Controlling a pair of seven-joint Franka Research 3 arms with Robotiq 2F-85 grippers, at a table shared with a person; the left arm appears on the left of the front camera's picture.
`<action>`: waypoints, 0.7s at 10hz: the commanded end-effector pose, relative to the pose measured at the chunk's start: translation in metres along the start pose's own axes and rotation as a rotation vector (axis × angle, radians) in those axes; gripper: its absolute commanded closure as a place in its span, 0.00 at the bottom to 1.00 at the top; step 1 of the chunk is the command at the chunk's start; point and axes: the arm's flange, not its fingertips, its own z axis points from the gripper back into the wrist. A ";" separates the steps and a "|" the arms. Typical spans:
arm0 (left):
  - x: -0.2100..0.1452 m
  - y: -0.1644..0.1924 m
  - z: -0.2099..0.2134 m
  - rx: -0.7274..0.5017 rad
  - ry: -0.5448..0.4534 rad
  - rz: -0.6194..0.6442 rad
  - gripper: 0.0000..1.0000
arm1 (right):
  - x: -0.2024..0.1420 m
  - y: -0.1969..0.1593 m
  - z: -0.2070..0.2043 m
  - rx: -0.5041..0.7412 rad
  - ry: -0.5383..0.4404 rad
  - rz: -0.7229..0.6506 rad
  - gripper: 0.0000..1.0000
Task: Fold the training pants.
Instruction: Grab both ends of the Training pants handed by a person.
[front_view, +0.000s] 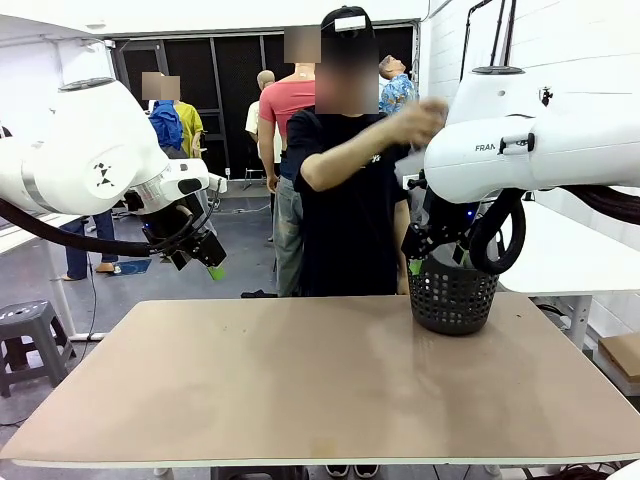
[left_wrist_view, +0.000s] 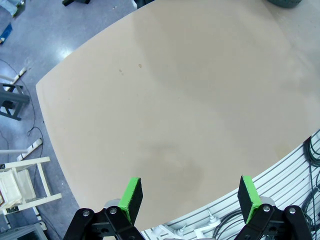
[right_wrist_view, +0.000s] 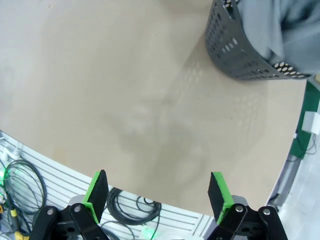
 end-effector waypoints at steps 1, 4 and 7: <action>0.001 0.003 0.000 -0.002 -0.006 -0.007 0.00 | 0.000 0.000 0.000 0.000 0.004 0.010 0.00; 0.001 0.003 0.000 -0.002 -0.006 -0.007 0.00 | 0.000 0.000 0.000 0.000 0.004 0.010 0.00; 0.001 0.003 0.000 -0.002 -0.006 -0.007 0.00 | 0.000 0.000 0.000 0.000 0.004 0.010 0.00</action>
